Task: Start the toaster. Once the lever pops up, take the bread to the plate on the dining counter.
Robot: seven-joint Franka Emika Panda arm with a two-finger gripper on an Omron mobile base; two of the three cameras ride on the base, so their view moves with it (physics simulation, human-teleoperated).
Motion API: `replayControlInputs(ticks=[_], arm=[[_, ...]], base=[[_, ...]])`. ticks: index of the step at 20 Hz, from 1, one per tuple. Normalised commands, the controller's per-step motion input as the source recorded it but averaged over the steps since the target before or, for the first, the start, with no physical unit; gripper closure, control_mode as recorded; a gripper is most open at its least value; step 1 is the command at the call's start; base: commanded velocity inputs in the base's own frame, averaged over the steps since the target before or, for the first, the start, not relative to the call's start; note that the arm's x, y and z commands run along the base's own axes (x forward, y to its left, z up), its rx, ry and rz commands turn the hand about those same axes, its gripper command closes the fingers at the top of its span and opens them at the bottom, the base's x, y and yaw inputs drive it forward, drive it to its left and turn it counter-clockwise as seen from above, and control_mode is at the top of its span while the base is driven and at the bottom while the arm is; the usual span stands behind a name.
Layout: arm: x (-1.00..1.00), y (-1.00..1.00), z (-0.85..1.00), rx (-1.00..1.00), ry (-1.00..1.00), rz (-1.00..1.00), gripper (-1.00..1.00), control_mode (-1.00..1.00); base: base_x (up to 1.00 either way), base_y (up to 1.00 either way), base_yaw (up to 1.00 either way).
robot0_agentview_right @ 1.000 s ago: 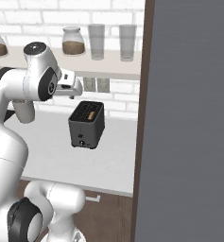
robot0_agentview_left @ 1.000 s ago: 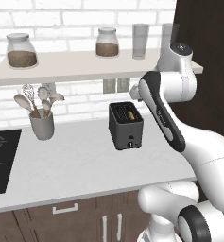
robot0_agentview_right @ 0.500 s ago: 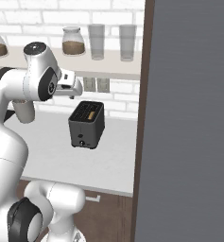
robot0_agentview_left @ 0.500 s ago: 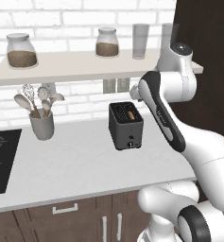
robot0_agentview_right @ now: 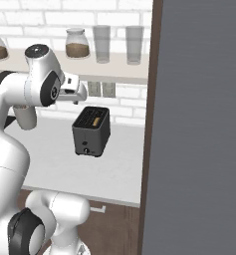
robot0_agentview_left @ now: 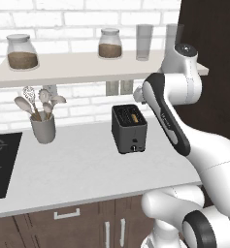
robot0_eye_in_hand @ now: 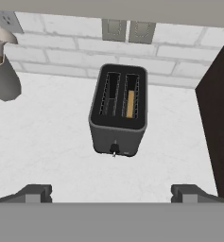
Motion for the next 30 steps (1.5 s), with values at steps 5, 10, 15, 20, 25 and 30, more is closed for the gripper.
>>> replayControlInputs(ticks=[5, 10, 15, 20, 25, 30], arm=[[0.00, 0.00, 0.00, 0.00, 0.00, 0.00, -1.00, -1.00], [0.00, 0.00, 0.00, 0.00, 0.00, 0.00, -1.00, -1.00], [0.00, 0.00, 0.00, 0.00, 0.00, 0.00, -1.00, -1.00], [0.00, 0.00, 0.00, 0.00, 0.00, 0.00, -1.00, -1.00], [0.00, 0.00, 0.00, 0.00, 0.00, 0.00, -1.00, -1.00], [0.00, 0.00, 0.00, 0.00, 0.00, 0.00, -1.00, -1.00]], base=[[0.00, 0.00, 0.00], [0.00, 0.00, 0.00], [0.00, 0.00, 0.00], [0.00, 0.00, 0.00], [0.00, 0.00, 0.00], [0.00, 0.00, 0.00]])
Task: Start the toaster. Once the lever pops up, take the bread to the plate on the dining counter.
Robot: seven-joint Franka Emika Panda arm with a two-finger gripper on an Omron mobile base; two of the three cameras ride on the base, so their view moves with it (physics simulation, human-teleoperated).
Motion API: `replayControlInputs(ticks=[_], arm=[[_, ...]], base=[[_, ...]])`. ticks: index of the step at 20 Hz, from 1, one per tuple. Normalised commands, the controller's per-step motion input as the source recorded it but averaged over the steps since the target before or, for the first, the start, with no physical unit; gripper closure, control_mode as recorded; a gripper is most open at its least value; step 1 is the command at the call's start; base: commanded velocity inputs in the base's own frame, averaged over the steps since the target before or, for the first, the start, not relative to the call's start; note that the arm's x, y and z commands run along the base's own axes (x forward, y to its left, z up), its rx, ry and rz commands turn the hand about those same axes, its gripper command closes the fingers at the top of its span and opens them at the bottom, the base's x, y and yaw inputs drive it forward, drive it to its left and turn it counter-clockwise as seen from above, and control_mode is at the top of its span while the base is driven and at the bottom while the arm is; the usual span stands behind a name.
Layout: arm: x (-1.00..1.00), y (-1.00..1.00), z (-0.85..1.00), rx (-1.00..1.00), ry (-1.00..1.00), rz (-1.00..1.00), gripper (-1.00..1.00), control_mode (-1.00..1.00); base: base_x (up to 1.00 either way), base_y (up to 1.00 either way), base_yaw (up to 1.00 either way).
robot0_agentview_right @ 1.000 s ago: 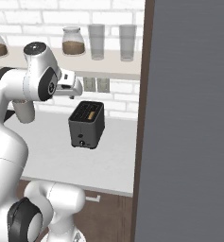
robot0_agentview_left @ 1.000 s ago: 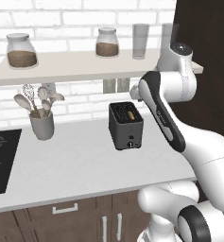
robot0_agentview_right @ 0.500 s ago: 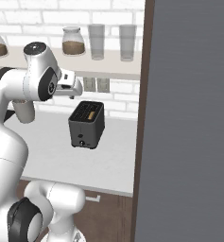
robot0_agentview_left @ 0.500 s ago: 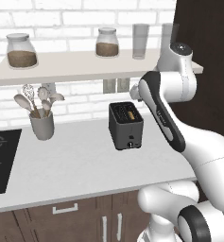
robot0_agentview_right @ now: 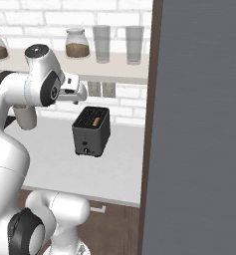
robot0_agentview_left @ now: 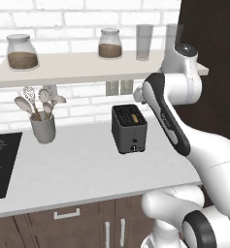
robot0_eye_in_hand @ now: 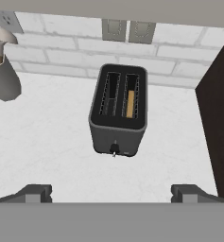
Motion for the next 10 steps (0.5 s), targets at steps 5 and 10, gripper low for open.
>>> replayControlInputs(ticks=[5, 10], arm=[[0.00, 0.00, 0.00, 0.00, 0.00, 0.00, -1.00, -1.00], [0.00, 0.00, 0.00, 0.00, 0.00, 0.00, -1.00, -1.00]], base=[[0.00, 0.00, 0.00], [0.00, 0.00, 0.00]])
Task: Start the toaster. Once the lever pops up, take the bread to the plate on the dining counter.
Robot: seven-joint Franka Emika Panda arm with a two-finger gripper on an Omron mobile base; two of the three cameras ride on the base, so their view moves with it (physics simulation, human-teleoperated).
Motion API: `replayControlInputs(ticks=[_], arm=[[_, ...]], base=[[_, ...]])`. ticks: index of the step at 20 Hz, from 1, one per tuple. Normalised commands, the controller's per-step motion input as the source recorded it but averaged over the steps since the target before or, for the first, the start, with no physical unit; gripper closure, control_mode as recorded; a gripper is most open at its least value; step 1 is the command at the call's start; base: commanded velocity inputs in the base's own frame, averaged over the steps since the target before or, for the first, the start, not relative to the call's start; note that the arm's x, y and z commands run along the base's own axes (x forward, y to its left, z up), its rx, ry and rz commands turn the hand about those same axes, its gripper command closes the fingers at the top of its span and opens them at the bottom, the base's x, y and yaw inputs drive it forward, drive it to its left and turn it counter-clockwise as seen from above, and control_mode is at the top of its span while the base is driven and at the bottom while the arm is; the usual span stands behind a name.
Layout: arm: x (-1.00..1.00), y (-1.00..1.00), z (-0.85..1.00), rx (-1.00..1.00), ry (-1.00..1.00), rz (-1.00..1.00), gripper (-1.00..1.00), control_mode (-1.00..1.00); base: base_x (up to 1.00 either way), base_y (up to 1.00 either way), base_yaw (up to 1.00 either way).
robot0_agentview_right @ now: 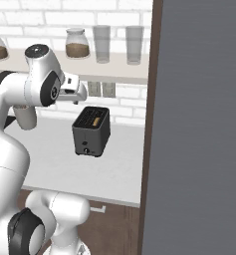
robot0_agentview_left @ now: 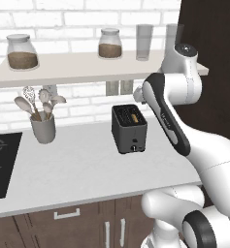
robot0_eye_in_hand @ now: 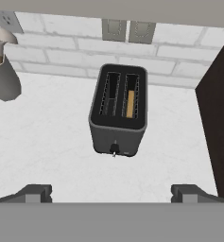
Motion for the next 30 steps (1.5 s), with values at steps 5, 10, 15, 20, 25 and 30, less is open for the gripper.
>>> replayControlInputs(ticks=[5, 10, 15, 20, 25, 30], arm=[[0.00, 0.00, 0.00, 0.00, 0.00, 0.00, -1.00, -1.00], [0.00, 0.00, 0.00, 0.00, 0.00, 0.00, -1.00, -1.00], [0.00, 0.00, 0.00, 0.00, 0.00, 0.00, -1.00, -1.00], [0.00, 0.00, 0.00, 0.00, 0.00, 0.00, -1.00, -1.00], [0.00, 0.00, 0.00, 0.00, 0.00, 0.00, -1.00, -1.00], [0.00, 0.00, 0.00, 0.00, 0.00, 0.00, -1.00, -1.00]], base=[[0.00, 0.00, 0.00], [0.00, 0.00, 0.00], [0.00, 0.00, 0.00], [0.00, 0.00, 0.00], [0.00, 0.00, 0.00], [0.00, 0.00, 0.00]])
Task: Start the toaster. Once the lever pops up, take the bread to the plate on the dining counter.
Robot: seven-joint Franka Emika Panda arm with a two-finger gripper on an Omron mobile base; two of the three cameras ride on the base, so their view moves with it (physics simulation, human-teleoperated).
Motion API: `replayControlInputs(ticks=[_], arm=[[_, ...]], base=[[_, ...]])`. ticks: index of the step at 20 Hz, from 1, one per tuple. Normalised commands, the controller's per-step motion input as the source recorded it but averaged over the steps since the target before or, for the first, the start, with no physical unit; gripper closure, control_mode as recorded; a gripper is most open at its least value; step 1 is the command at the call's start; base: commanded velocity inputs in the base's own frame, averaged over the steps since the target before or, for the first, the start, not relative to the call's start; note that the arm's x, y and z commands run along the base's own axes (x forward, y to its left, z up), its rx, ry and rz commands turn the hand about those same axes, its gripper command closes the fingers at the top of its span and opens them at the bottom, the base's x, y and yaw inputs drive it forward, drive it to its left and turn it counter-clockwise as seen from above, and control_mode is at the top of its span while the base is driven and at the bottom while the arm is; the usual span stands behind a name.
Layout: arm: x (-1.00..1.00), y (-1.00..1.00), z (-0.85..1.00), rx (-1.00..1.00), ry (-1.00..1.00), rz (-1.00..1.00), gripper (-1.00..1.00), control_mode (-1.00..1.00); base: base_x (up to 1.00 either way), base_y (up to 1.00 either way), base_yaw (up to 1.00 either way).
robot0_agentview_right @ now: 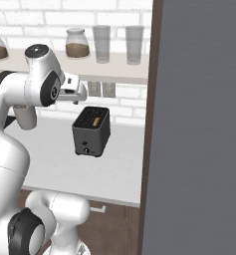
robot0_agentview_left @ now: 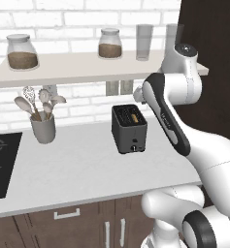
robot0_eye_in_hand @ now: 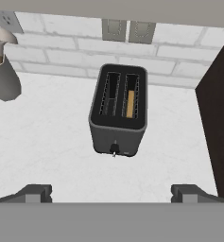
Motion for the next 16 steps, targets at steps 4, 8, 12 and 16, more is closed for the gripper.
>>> replayControlInputs(ticks=[4, 8, 12, 16], arm=[[0.00, 0.00, 0.00, 0.00, 0.00, 0.00, -1.00, -1.00], [0.00, 0.00, 0.00, 0.00, 0.00, 0.00, -1.00, -1.00], [0.00, 0.00, 0.00, 0.00, 0.00, 0.00, -1.00, -1.00], [0.00, 0.00, 0.00, 0.00, 0.00, 0.00, -1.00, -1.00]], base=[[0.00, 0.00, 0.00], [0.00, 0.00, 0.00], [0.00, 0.00, 0.00], [0.00, 0.00, 0.00]])
